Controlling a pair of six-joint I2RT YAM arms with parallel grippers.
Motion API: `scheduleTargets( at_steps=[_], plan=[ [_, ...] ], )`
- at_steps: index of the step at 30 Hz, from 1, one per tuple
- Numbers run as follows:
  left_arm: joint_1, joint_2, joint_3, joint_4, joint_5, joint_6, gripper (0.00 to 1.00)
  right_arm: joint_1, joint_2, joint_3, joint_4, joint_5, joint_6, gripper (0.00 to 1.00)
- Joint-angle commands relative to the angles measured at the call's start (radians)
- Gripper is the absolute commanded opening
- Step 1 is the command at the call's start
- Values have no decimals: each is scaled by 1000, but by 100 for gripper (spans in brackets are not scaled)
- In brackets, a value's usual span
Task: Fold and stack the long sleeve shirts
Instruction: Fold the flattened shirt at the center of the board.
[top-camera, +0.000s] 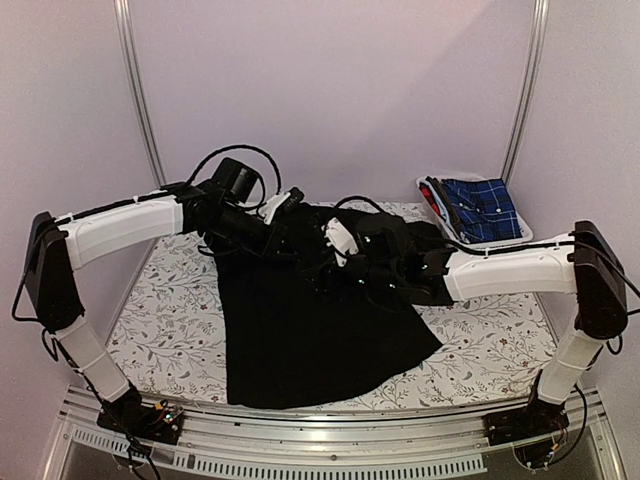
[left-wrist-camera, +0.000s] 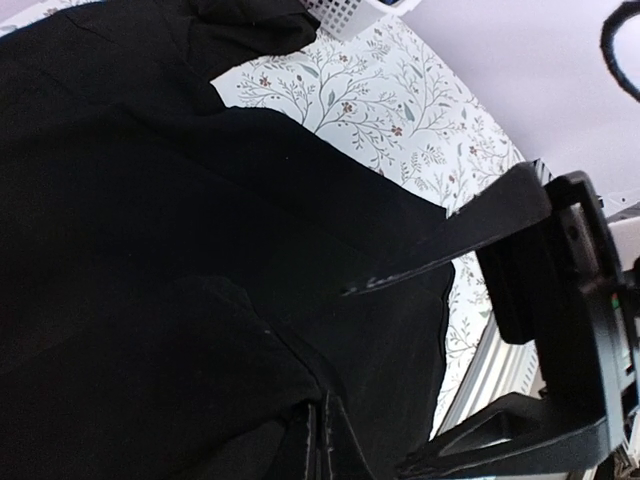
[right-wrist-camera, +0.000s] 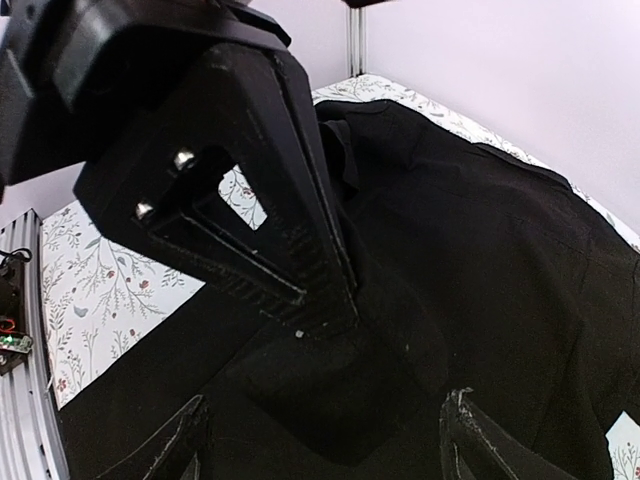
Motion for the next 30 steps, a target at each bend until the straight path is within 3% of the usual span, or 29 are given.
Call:
scheduleTargets(
  at_steps=[1,6,10,12,15,17,25,30],
  plan=[
    [-4,3,24,-10,19,23,0,17,81,59,60,93,-30,76],
    [0,-4,25,-10,25,28,0,21,145,109,73,119,-29,73],
    [4,-9,18,-10,24,26,0,21,181,146,69,153,-28,61],
    [6,-12,14,-8,11,18,0,22,189,167,54,174,-18,46],
    [13,-18,7,6,-30,-25,0,22,186,176,39,201,1,13],
    [17,-26,-3,27,-57,-68,4,20,182,191,19,219,14,0],
    [18,-155,-50,52,-262,-287,59,-39,198,307,-132,239,75,0],
    [15,-246,-131,13,-344,-423,61,-112,228,357,-238,234,108,0]
  ],
)
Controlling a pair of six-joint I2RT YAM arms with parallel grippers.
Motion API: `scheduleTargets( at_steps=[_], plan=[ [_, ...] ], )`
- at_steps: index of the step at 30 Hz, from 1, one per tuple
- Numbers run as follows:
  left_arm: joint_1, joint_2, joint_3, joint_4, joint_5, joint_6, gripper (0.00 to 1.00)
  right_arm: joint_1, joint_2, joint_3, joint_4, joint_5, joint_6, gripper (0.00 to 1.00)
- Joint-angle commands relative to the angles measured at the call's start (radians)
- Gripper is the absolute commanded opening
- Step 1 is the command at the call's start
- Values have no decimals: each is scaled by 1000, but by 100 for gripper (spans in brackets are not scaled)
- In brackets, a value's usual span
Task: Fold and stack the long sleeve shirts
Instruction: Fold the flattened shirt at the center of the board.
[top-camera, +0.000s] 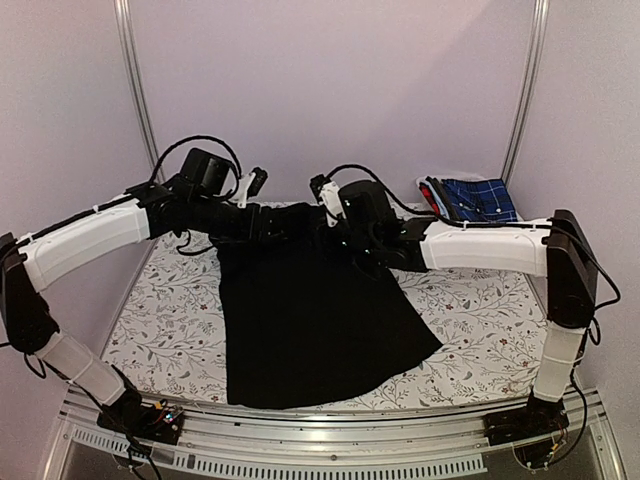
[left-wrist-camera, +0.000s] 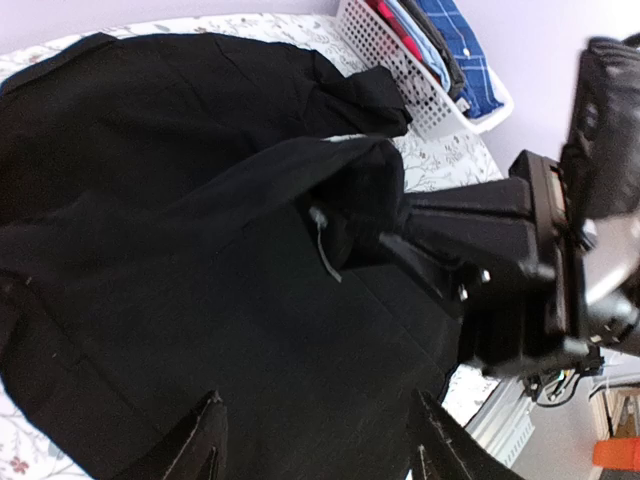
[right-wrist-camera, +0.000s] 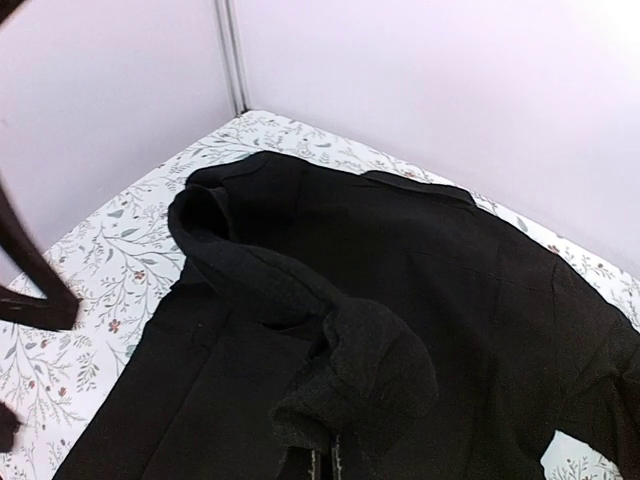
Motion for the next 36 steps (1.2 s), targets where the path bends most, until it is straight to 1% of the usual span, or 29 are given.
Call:
scheduleTargets(
  at_steps=[1,6,8,13,16,22,27,31,36],
  plan=[
    [3,-97,-84,-30,-115,-160,60,-75,47,43,-136,27,60,0],
    [3,-162,-190,-91,-160,-243,59,-176,48,27,-198,-30,130,0],
    [-2,-174,-246,-119,-156,-283,58,-190,49,18,-213,-30,139,0],
    [-33,-225,-416,-129,-143,-386,56,-205,61,3,-227,-50,138,0],
    [-94,-254,-494,-136,-155,-462,54,-206,65,-12,-227,-62,140,0],
    [-244,-325,-582,-266,-243,-645,52,-207,61,-34,-226,-77,131,0],
    [-352,-382,-671,-285,-219,-791,48,-209,53,-35,-222,-94,116,0],
    [-419,-348,-706,-231,-192,-865,47,-209,49,-42,-218,-130,115,0],
    [-446,-262,-707,-170,-189,-876,47,-207,49,-105,-207,-159,136,0]
  ],
)
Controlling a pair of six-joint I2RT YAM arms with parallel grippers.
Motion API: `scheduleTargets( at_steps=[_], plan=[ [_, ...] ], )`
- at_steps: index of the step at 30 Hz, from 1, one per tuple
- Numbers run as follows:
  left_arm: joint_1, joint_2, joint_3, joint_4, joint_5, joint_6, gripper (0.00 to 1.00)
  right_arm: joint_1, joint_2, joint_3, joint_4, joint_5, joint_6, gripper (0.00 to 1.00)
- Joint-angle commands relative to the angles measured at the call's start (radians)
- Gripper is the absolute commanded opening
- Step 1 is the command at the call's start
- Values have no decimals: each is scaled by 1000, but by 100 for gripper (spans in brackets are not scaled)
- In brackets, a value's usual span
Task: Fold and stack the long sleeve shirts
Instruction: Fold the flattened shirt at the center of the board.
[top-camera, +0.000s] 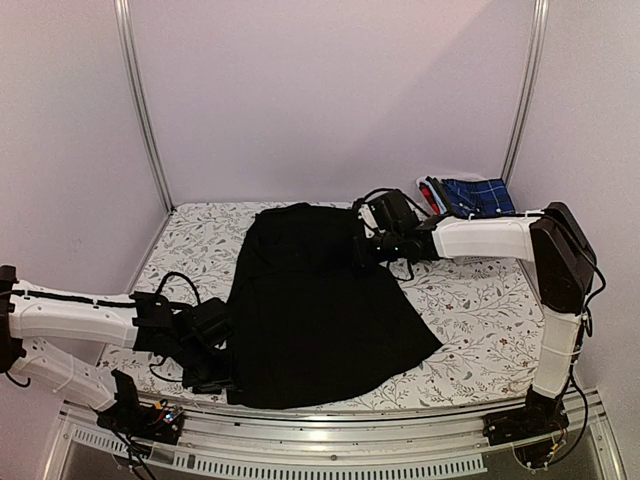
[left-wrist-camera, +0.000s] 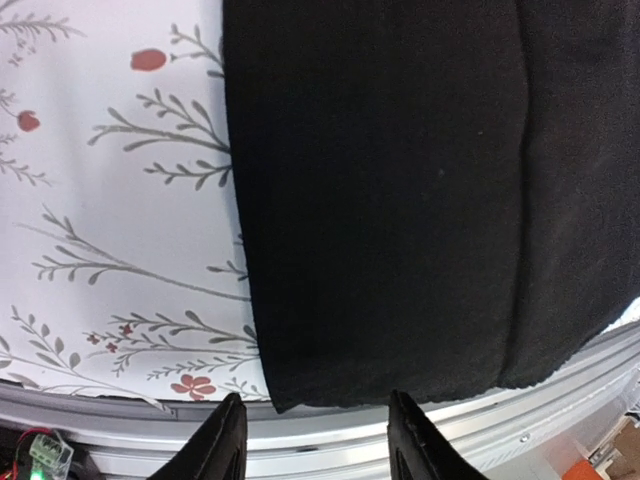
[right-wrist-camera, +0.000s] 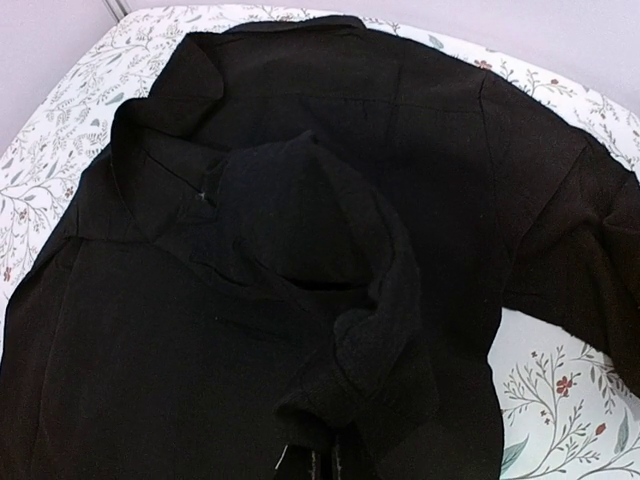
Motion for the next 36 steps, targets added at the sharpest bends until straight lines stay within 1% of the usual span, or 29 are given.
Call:
scheduleTargets(
  at_steps=[1,5,8,9,11,15,20,25,29,32,36],
  plan=[
    [-27,67,0,63,5,-47,47,1,-1,-72,16,-42,18,0],
    [-33,119,-3,85,12,-40,44,2,5,-128,39,-57,38,0],
    [-37,134,-2,82,-1,-40,37,3,15,-156,50,-55,48,0],
    [-38,138,-6,81,-4,-41,33,2,19,-166,56,-54,49,0],
    [-37,139,-11,80,-4,-45,20,2,25,-181,66,-49,54,0],
    [-34,128,-19,59,-14,-46,1,2,59,-197,79,-54,67,0],
    [21,63,-24,-22,-29,-9,0,12,110,-203,92,-86,101,0],
    [127,-14,-17,-110,-36,73,0,37,138,-190,92,-97,140,0],
    [198,-46,-10,-176,-39,133,0,50,136,-175,90,-163,176,0],
    [247,-70,10,-193,-43,186,0,57,123,-135,66,-169,179,0],
    [252,-40,59,-172,12,266,0,50,100,-1,-15,-115,124,0]
  ],
)
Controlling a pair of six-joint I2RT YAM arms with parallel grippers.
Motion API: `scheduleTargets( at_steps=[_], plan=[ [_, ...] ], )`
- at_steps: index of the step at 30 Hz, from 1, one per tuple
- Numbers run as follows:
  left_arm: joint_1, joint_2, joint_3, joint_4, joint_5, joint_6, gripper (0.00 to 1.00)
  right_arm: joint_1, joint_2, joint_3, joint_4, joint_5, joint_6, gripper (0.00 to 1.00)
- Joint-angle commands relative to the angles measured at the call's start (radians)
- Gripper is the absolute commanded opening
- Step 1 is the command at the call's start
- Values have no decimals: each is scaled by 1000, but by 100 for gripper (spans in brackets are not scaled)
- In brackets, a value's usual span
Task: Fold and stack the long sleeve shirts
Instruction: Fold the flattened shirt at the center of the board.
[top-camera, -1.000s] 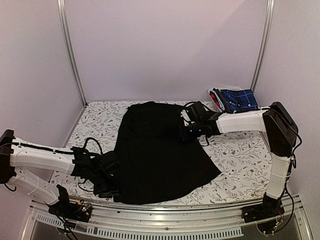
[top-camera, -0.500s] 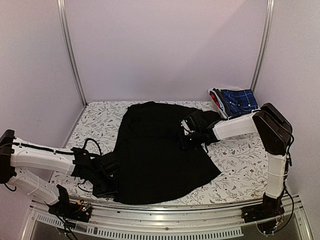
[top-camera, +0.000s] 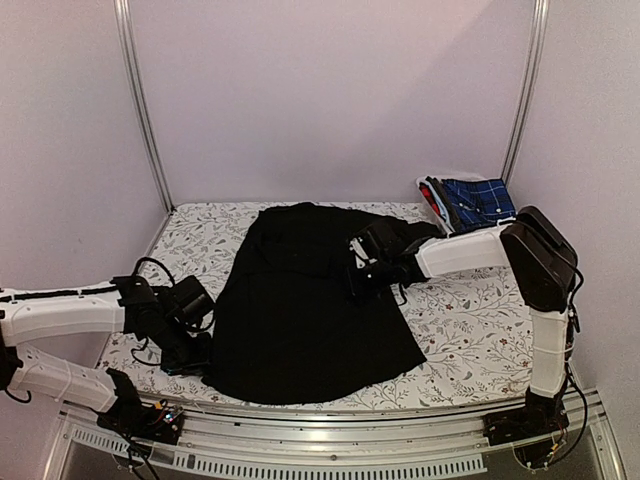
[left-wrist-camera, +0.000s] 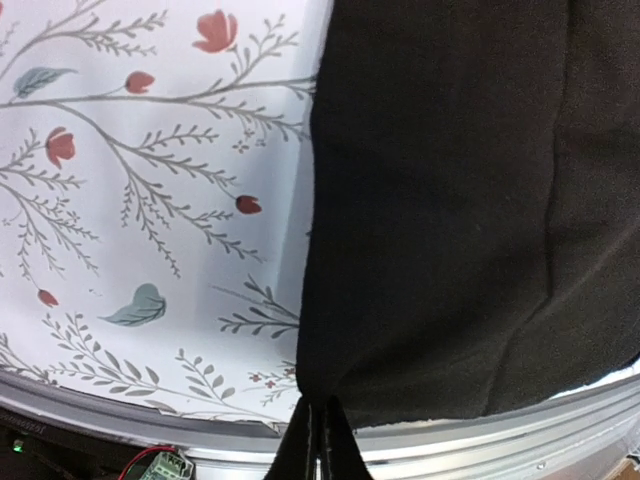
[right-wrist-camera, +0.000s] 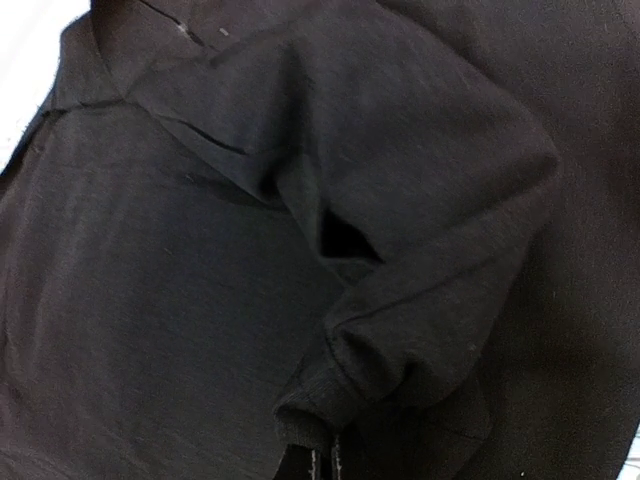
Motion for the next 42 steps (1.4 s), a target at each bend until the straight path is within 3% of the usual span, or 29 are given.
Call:
scheduleTargets(
  at_steps=[1,11,17,31,42],
  plan=[
    [10,28,76,-14,53,121,0,-3,-12,164,-91,51,-48,0],
    [-48,156,243,67,145,294,0,-55,22,601,-102,137,-311,0],
    [-102,282,368,114,183,394,0,-83,76,747,-87,201,-394,0],
    [-178,581,548,207,356,521,0,-182,73,784,-62,189,-434,0],
    [-188,565,474,214,382,500,0,-181,28,693,-103,62,-386,0]
  ],
)
